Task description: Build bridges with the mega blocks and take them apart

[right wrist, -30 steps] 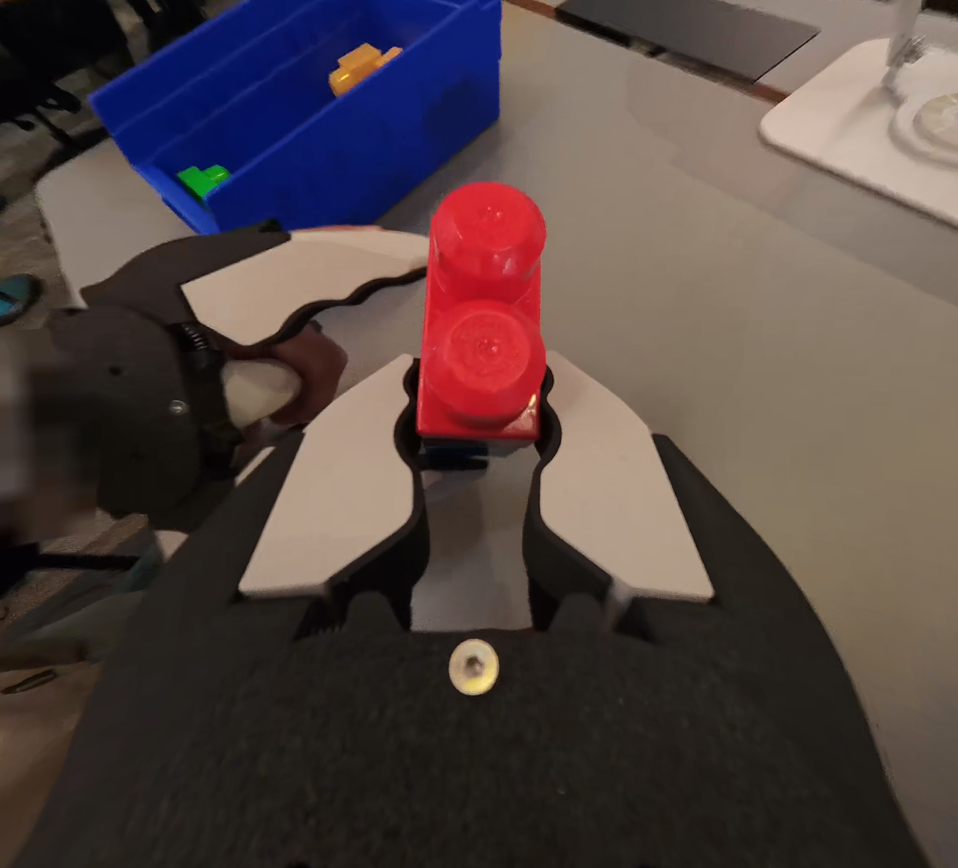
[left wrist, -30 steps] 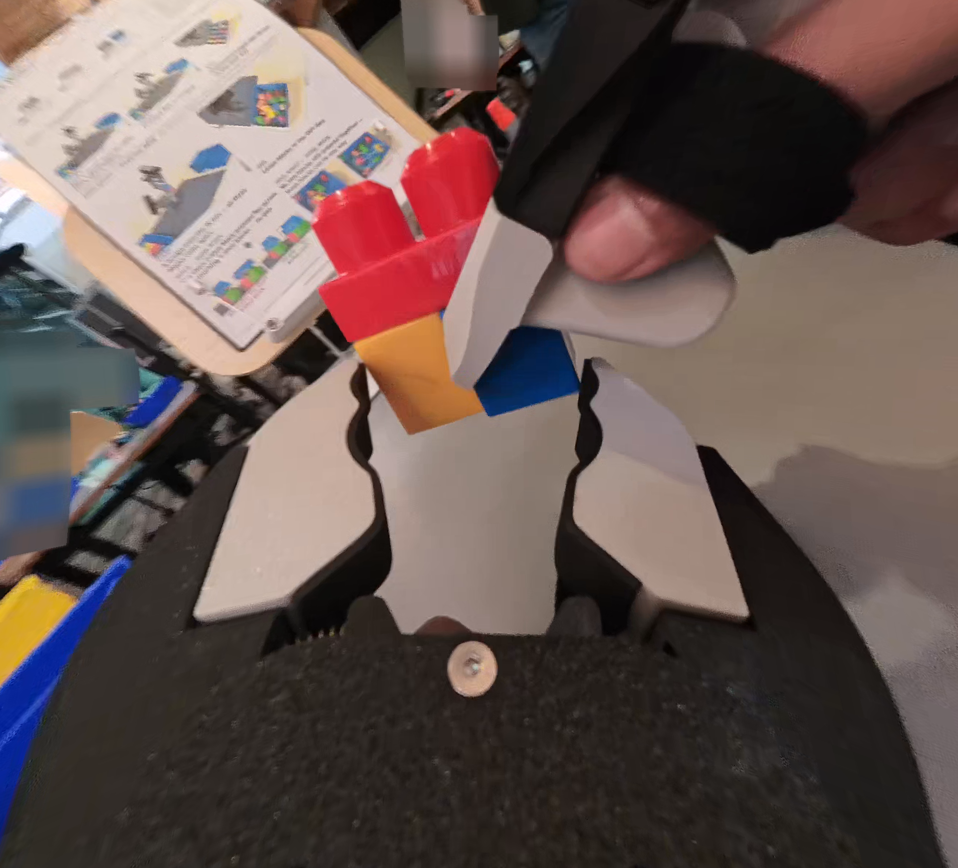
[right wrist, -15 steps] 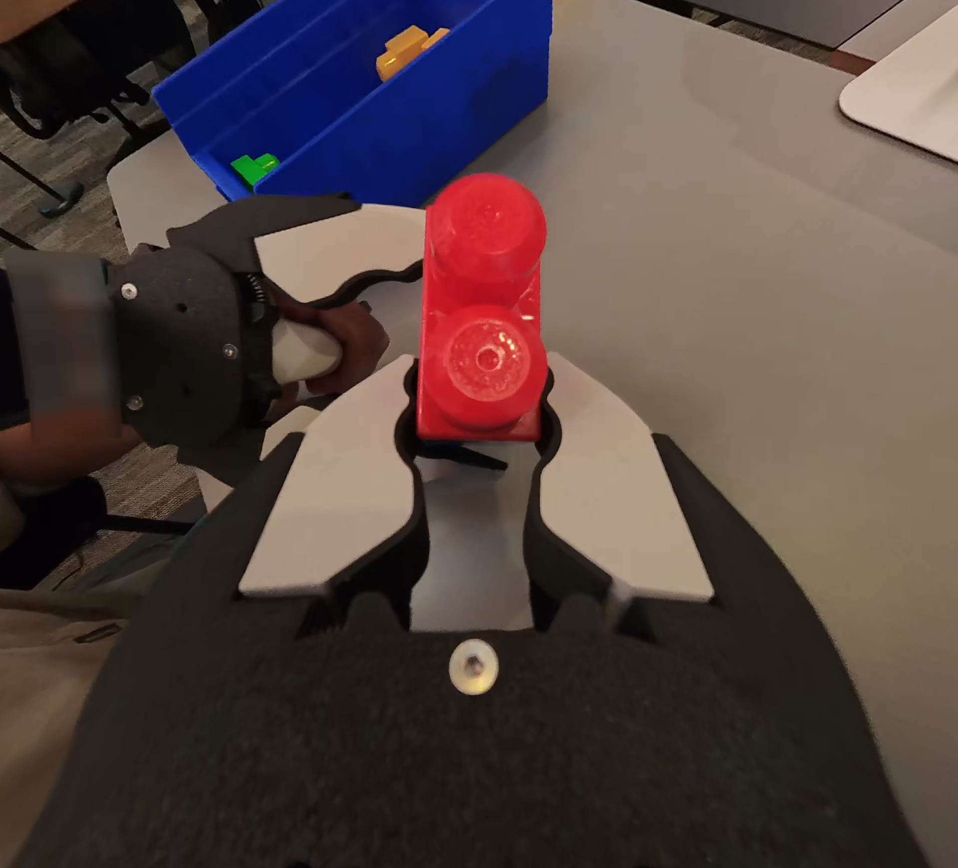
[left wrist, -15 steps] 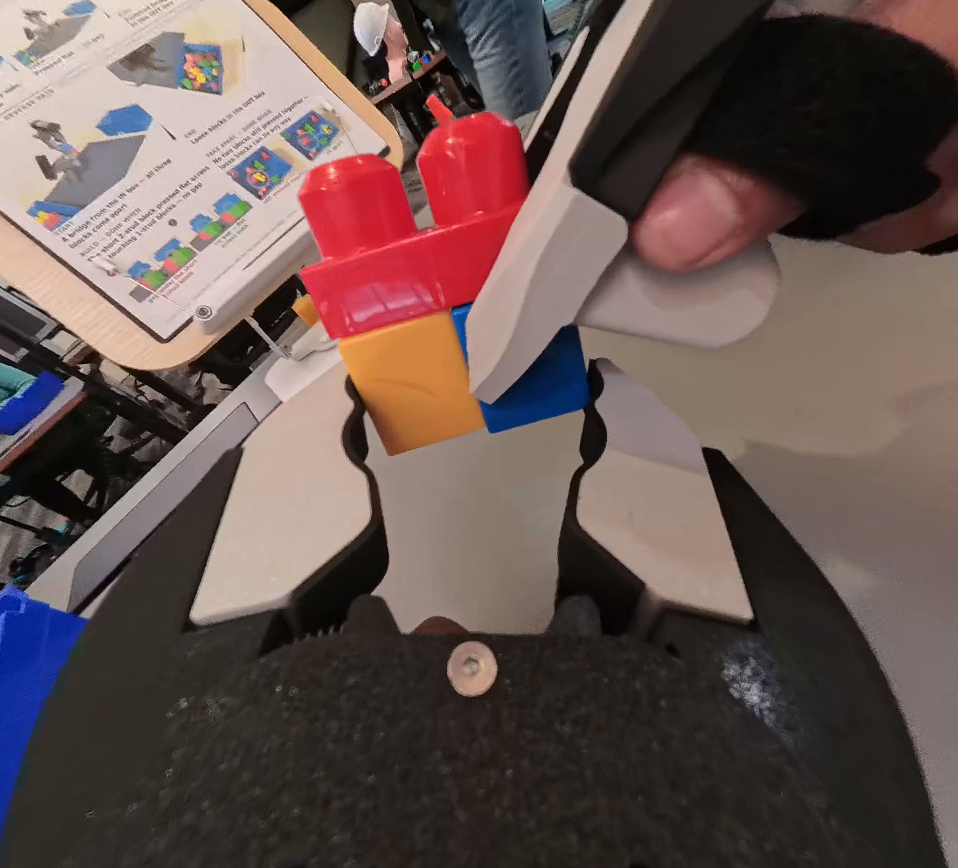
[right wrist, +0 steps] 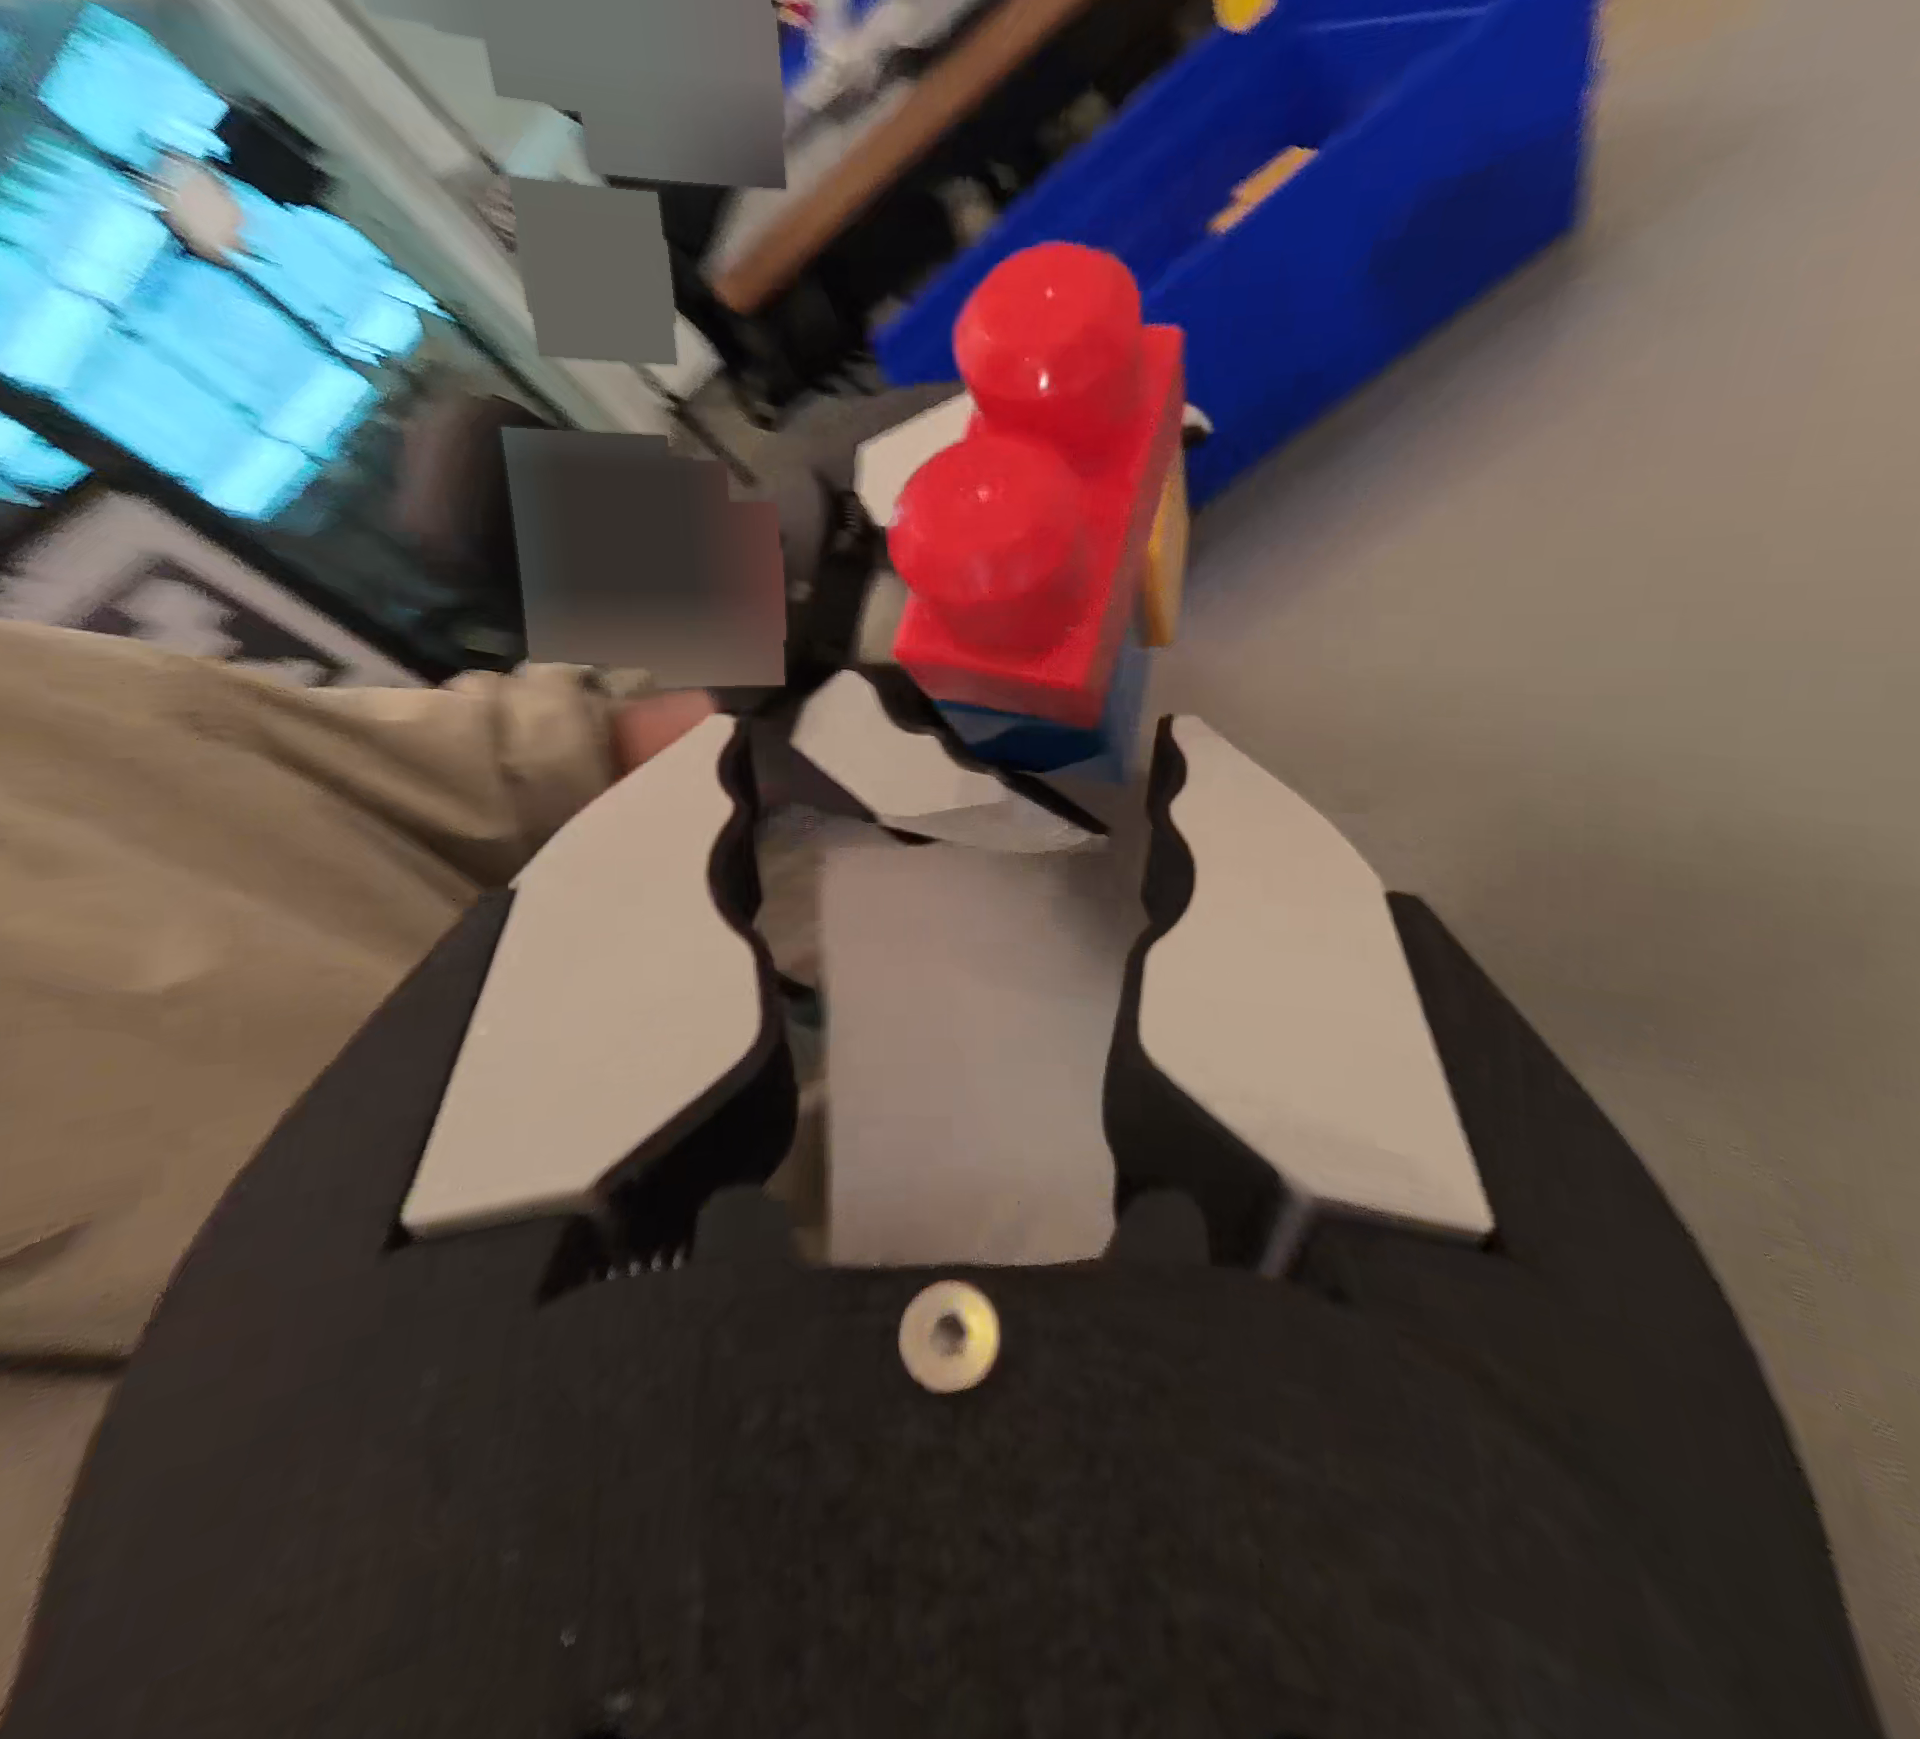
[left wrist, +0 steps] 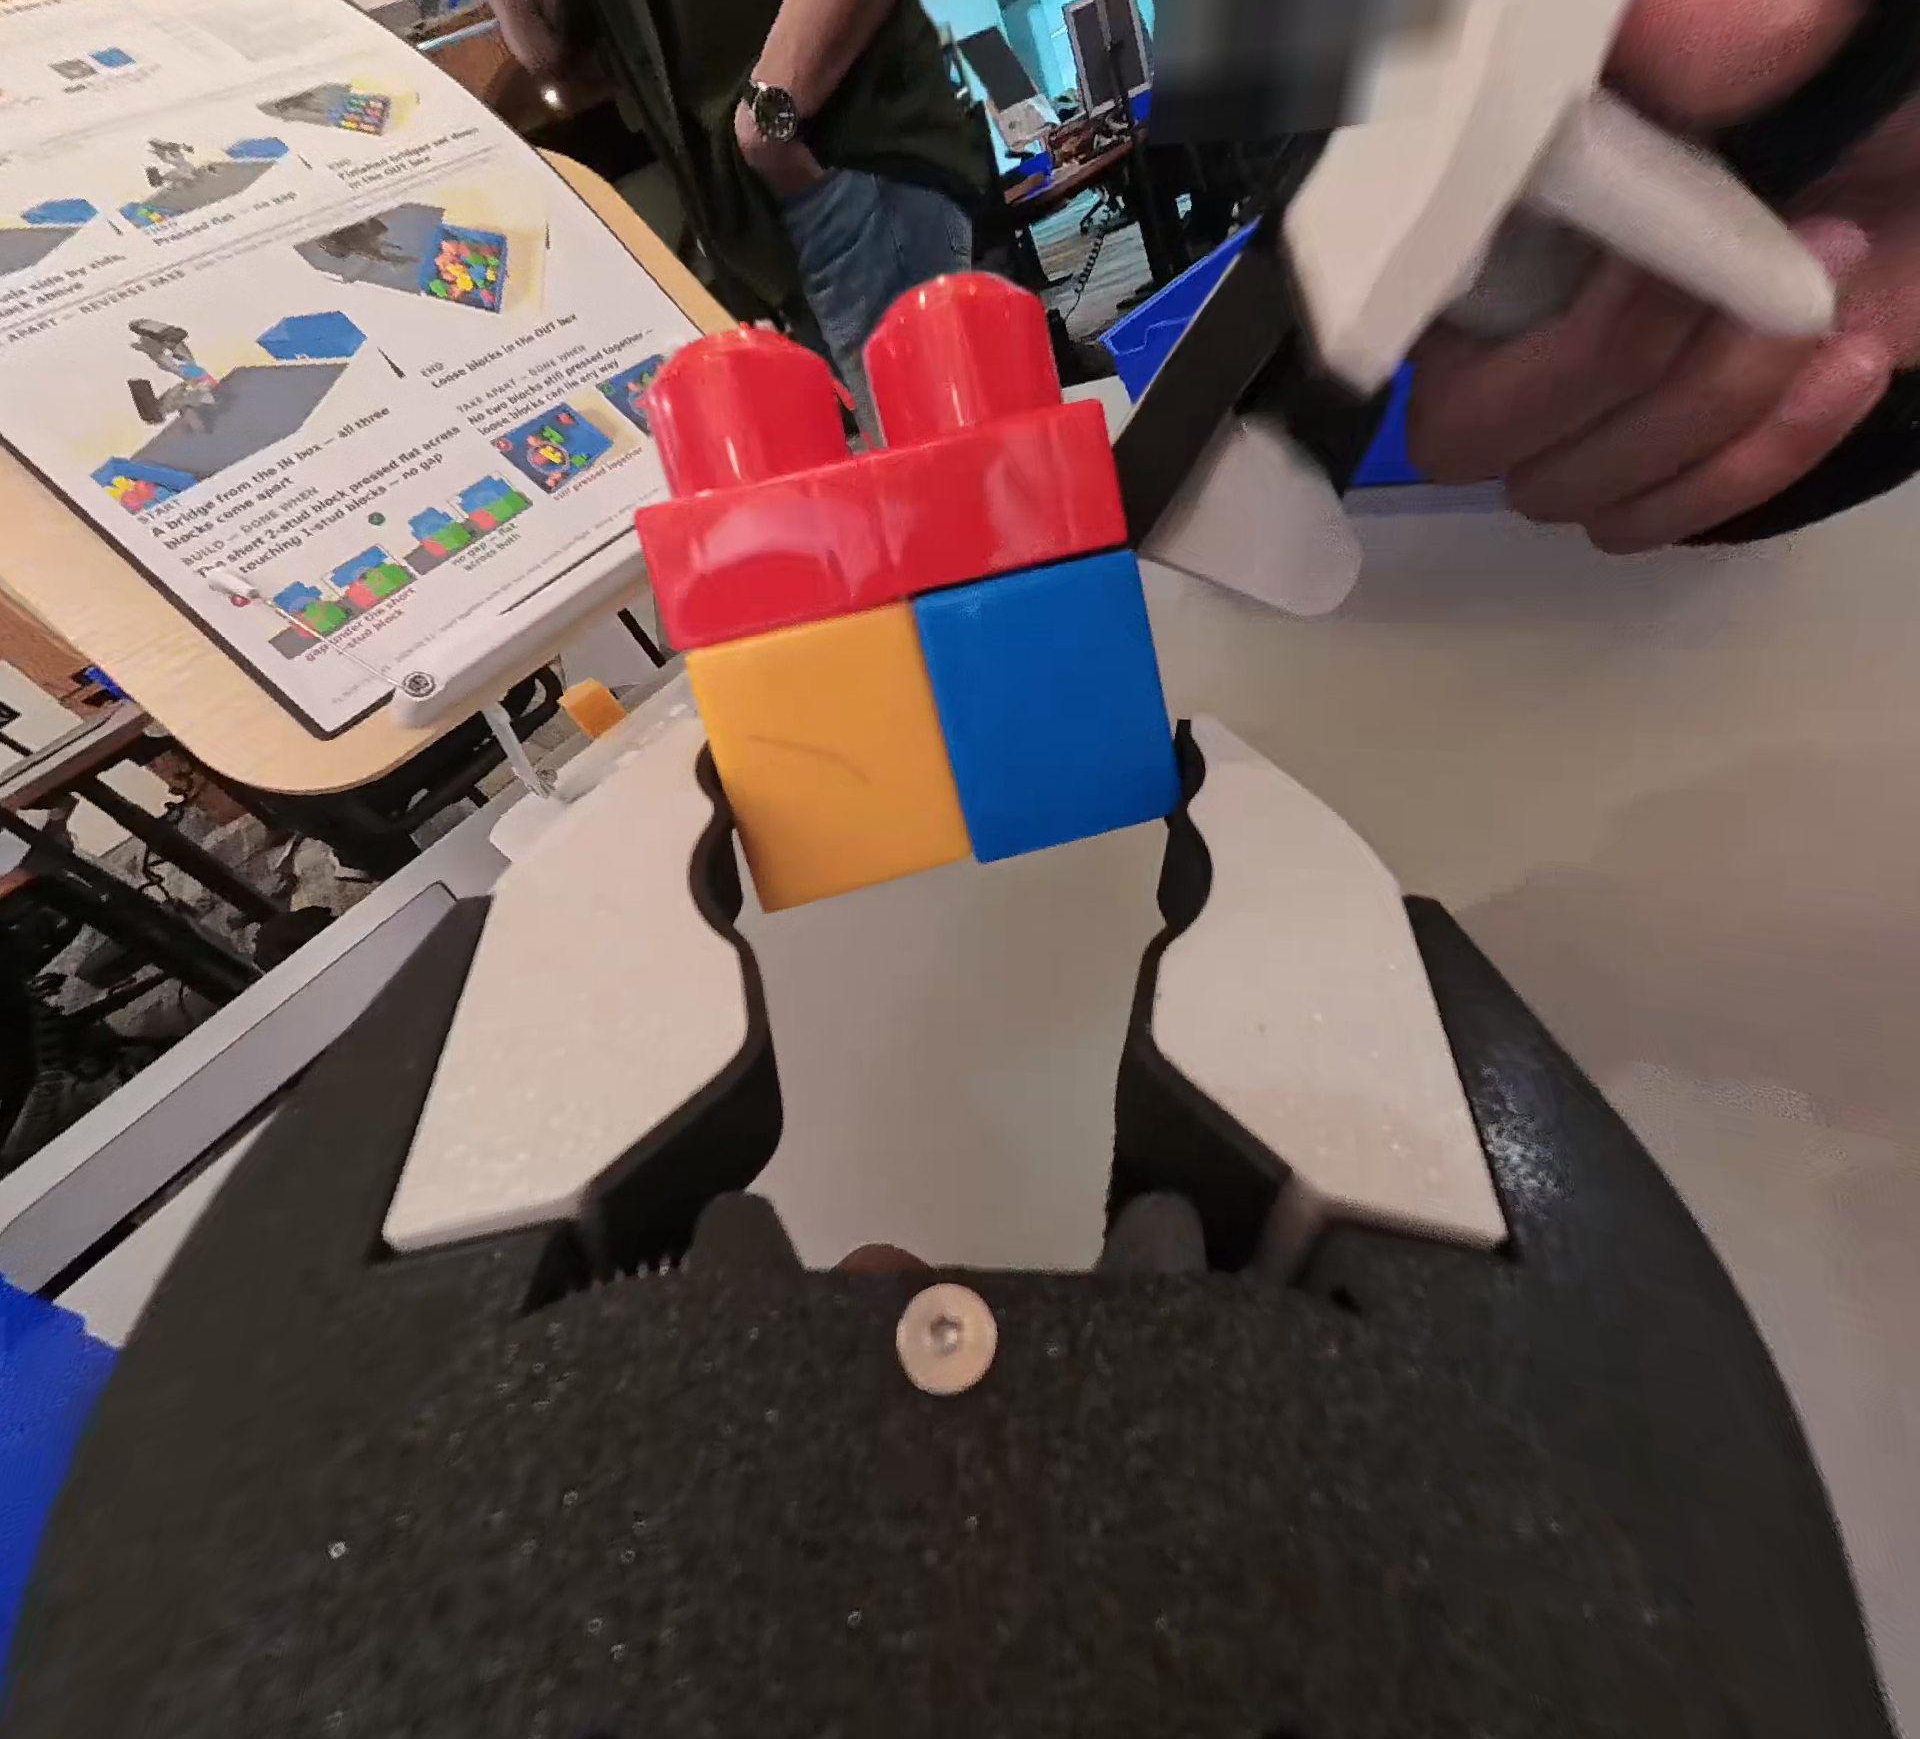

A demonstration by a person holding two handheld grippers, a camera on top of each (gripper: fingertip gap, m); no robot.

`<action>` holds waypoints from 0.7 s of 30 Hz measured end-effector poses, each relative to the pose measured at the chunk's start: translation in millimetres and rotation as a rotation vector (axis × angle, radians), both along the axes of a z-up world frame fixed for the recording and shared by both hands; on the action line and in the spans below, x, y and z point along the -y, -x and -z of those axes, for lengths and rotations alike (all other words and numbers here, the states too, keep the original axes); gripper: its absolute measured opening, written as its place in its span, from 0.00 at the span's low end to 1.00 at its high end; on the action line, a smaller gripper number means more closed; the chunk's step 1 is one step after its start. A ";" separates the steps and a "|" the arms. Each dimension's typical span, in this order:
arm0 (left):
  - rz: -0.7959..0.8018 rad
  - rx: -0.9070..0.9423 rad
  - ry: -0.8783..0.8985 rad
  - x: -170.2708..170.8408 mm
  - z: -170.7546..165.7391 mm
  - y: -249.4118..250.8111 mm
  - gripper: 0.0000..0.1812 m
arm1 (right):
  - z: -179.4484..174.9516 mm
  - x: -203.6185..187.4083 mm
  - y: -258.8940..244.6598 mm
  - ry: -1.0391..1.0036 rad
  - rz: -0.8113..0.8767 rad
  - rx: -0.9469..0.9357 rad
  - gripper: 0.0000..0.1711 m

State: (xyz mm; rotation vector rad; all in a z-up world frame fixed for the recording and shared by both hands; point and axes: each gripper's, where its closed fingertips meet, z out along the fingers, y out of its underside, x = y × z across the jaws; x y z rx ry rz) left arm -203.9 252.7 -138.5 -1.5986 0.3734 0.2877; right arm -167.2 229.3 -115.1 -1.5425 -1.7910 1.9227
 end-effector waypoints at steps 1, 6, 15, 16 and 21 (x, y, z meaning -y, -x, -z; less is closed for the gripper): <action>0.007 -0.006 -0.004 0.4 -0.7 -1.7 0.44 | -5.9 -5.9 -2.4 0.069 -0.021 -0.015 0.43; 0.063 -0.062 -0.036 5.5 -6.9 -22.5 0.44 | -9.1 -41.3 -2.8 0.468 -0.130 0.034 0.46; 0.137 -0.081 0.021 -5.5 5.1 -42.8 0.43 | -0.2 7.1 -14.1 0.553 -0.393 0.176 0.53; 0.143 -0.086 0.022 -6.9 6.2 -43.8 0.43 | 1.4 9.6 -13.0 0.538 -0.388 0.179 0.54; 0.122 -0.101 0.030 -12.2 7.2 -40.2 0.43 | 6.8 8.7 -8.7 0.455 -0.319 0.170 0.51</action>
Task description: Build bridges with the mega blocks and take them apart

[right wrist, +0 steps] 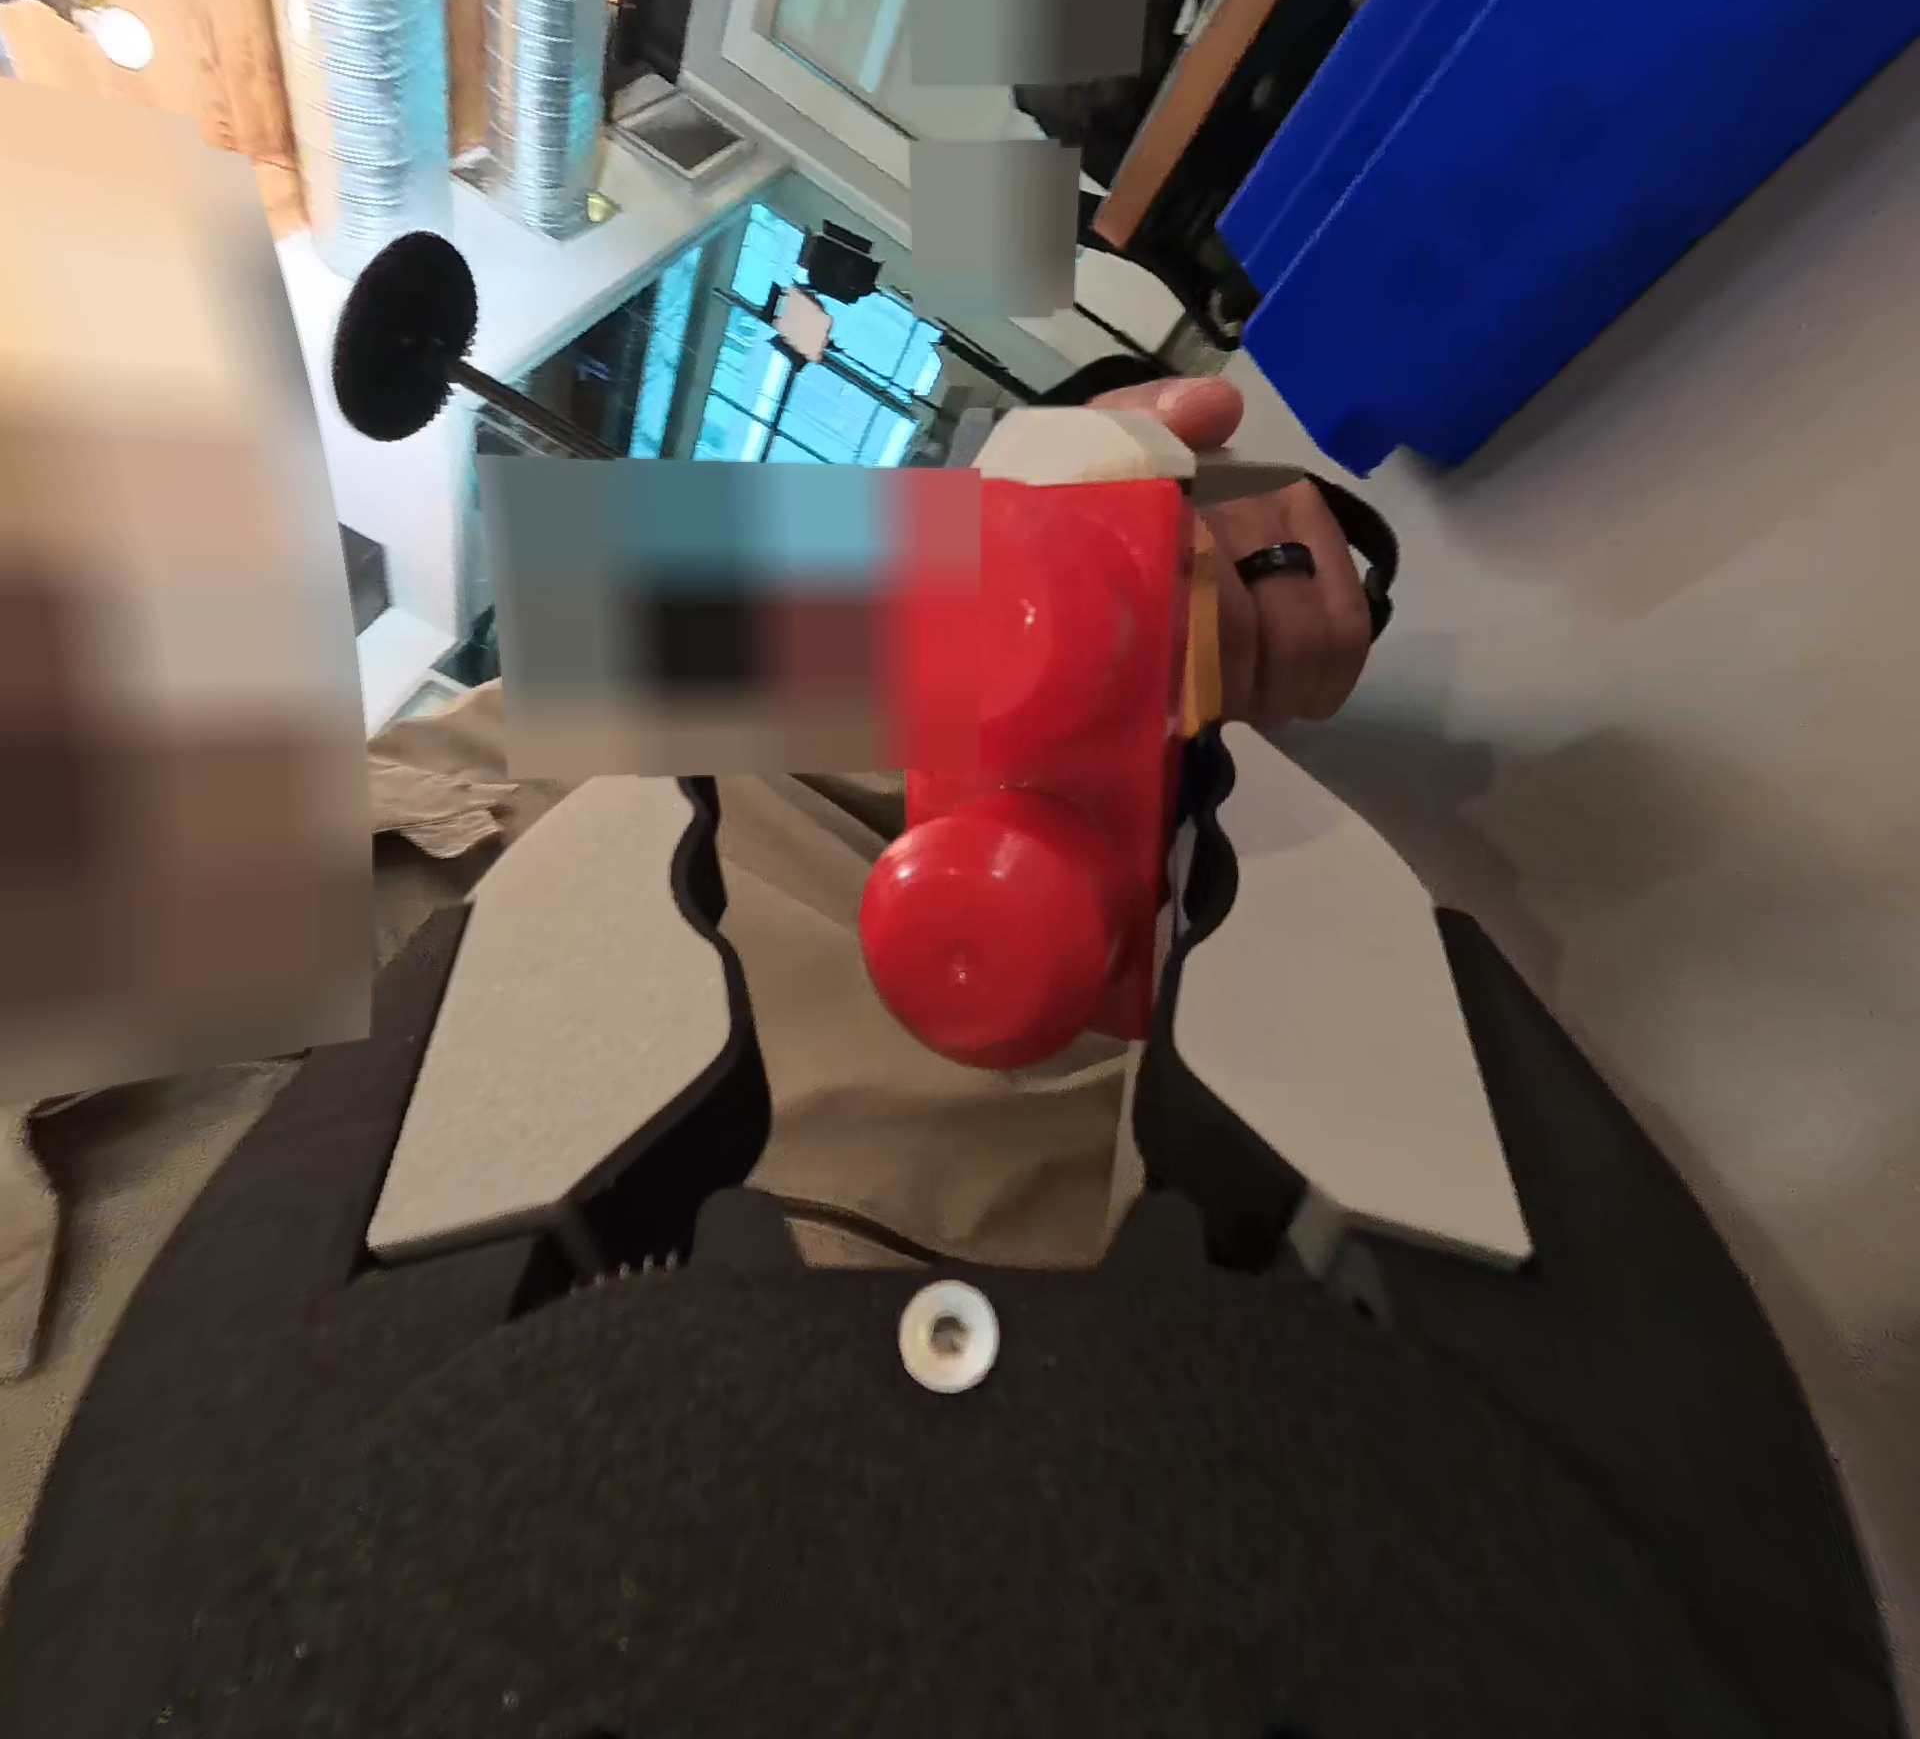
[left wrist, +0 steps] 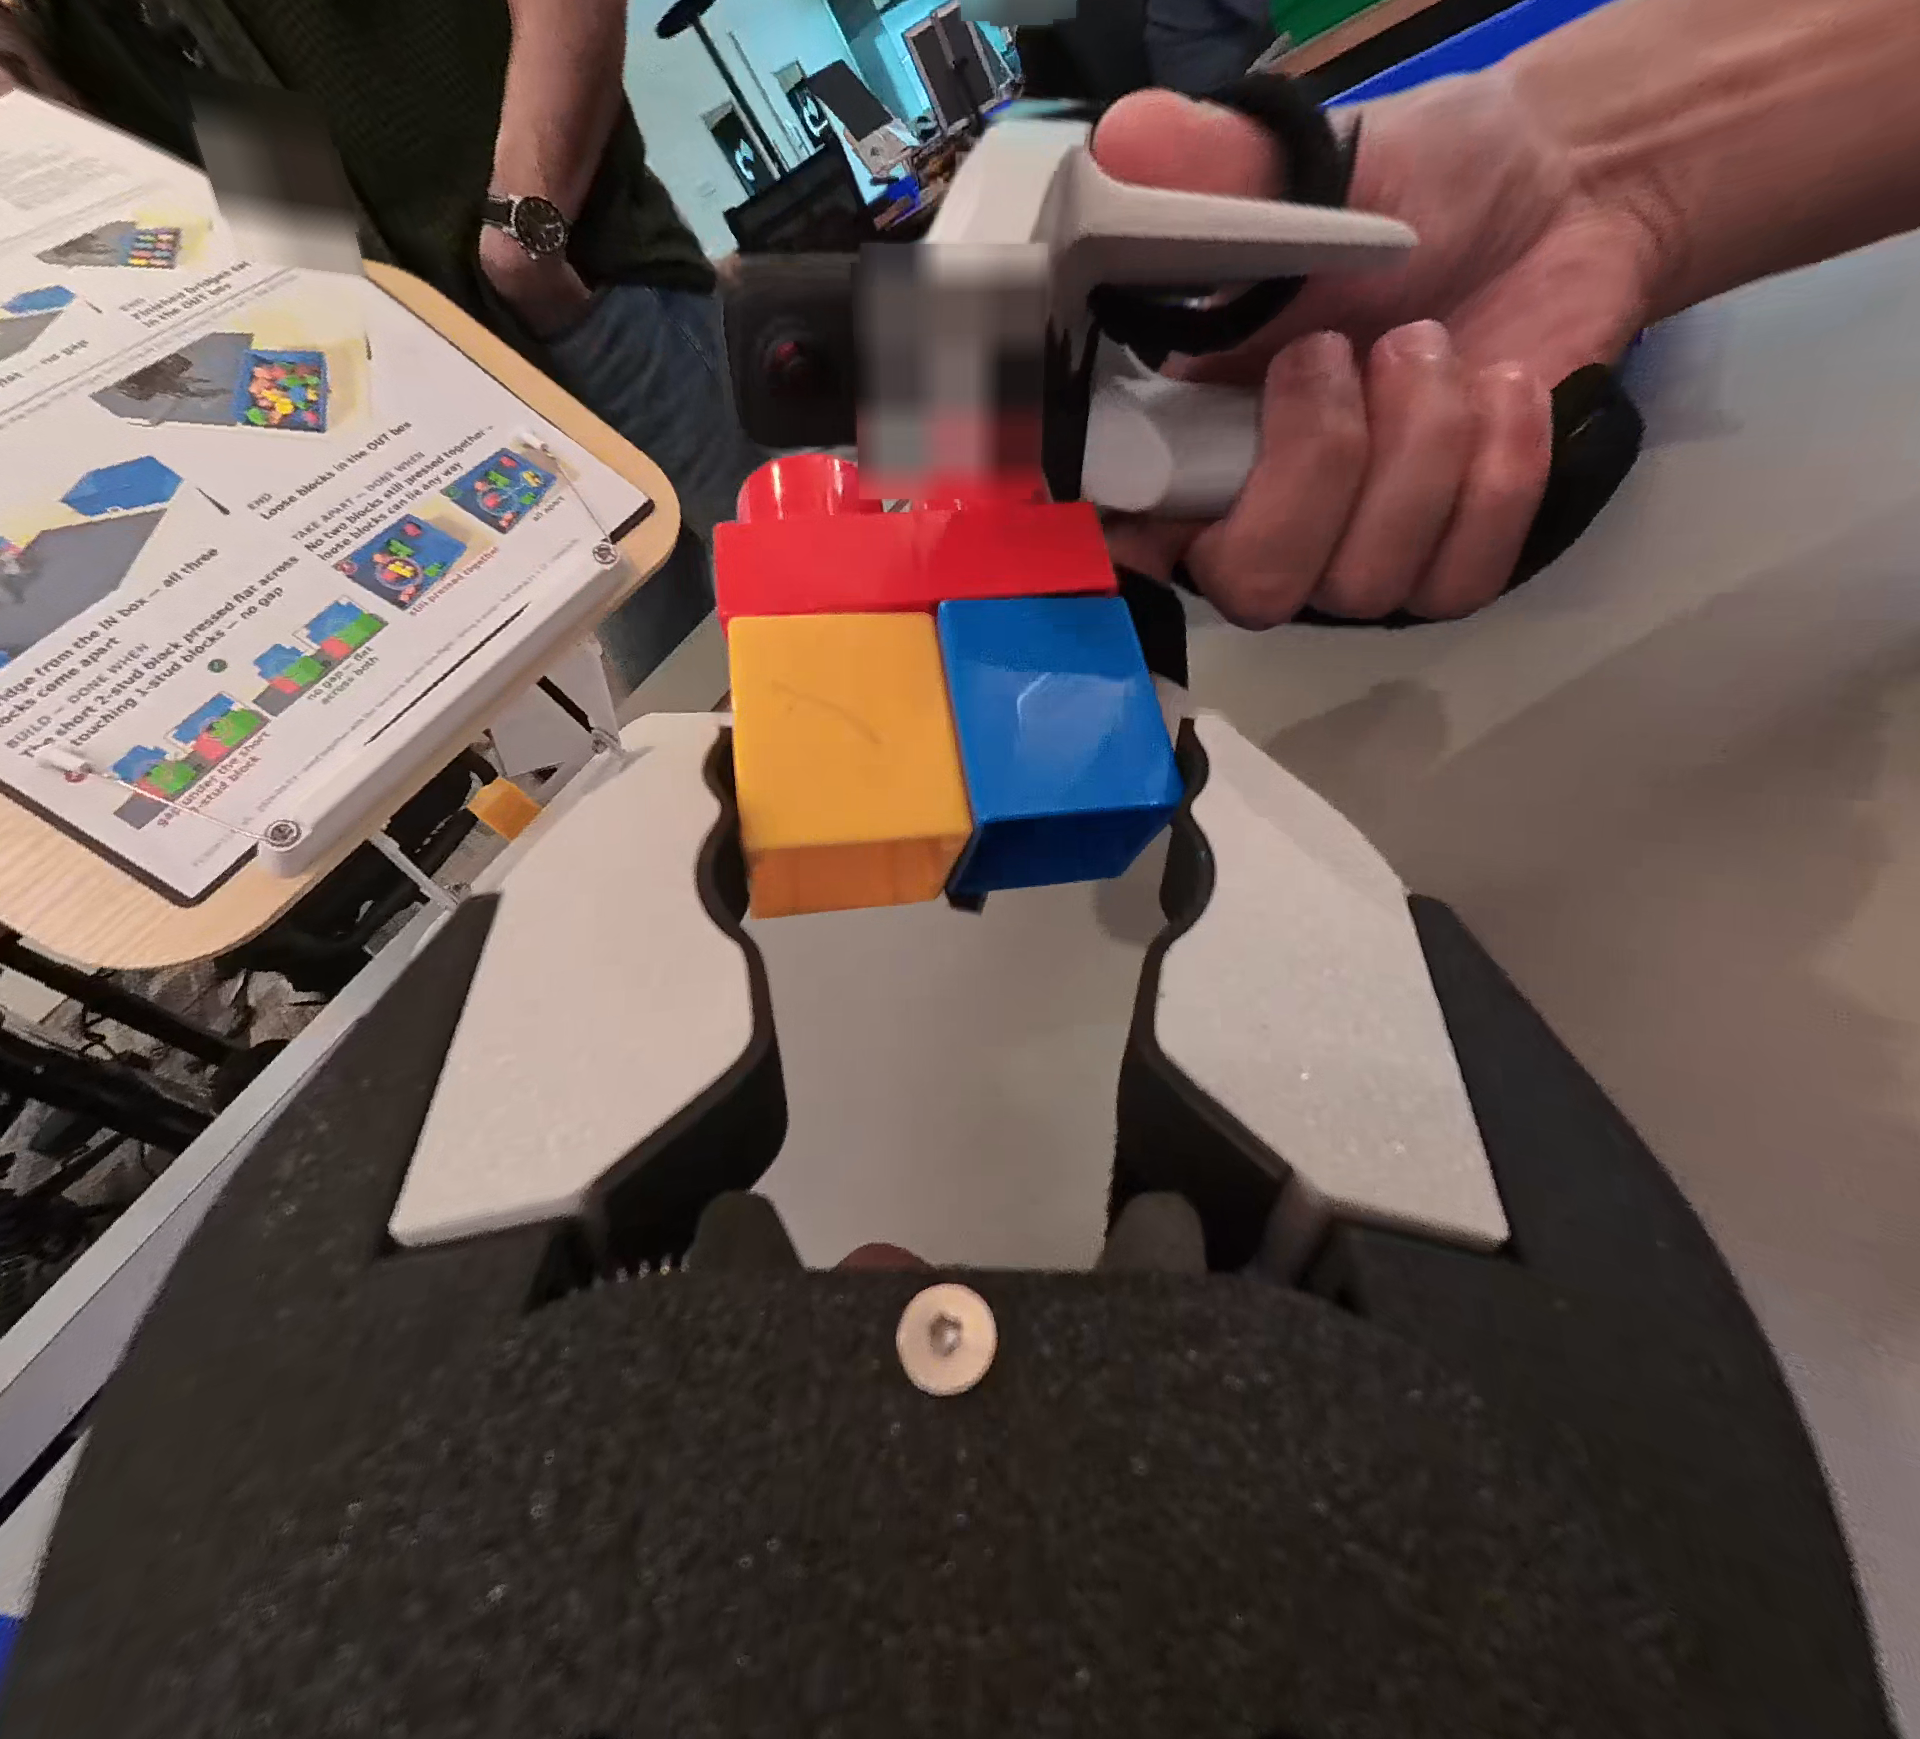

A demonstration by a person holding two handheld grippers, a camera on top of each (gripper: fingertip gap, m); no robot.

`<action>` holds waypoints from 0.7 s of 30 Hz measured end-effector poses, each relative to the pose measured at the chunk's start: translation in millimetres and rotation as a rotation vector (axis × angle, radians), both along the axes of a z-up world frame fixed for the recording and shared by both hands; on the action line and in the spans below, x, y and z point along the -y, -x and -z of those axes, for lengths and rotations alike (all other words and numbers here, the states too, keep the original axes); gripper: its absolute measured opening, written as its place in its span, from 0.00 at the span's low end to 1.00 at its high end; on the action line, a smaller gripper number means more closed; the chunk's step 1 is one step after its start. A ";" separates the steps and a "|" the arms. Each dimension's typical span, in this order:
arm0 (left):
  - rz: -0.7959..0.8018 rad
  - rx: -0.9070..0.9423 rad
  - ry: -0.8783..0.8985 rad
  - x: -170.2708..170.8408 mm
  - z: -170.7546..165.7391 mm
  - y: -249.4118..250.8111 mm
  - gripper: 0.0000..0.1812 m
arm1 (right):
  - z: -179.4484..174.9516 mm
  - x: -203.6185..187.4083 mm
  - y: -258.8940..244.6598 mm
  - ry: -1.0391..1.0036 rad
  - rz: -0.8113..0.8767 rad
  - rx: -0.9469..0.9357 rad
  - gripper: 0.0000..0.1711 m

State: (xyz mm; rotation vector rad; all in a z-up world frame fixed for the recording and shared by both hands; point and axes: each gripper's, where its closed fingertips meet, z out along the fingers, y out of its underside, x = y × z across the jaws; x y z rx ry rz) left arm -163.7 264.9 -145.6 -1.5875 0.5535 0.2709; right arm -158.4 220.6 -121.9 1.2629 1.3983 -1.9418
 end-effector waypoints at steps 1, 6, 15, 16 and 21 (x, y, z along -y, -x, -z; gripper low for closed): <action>-0.003 -0.005 0.008 -1.2 2.5 0.3 0.43 | 1.7 -0.4 0.2 -0.028 0.011 0.003 0.52; -0.025 -0.002 0.033 -4.2 8.9 5.4 0.43 | 6.5 -13.7 -1.6 -0.184 0.083 -0.014 0.53; -0.045 0.029 0.102 -5.9 25.3 18.5 0.43 | 8.0 -27.6 -4.4 -0.364 0.167 -0.082 0.45; -0.042 0.042 0.096 -5.4 24.4 18.9 0.43 | 6.5 -26.7 -4.2 -0.370 0.171 -0.093 0.46; -0.097 0.038 0.162 -7.3 41.1 34.3 0.43 | -6.4 -16.6 -9.0 -0.349 0.141 -0.137 0.33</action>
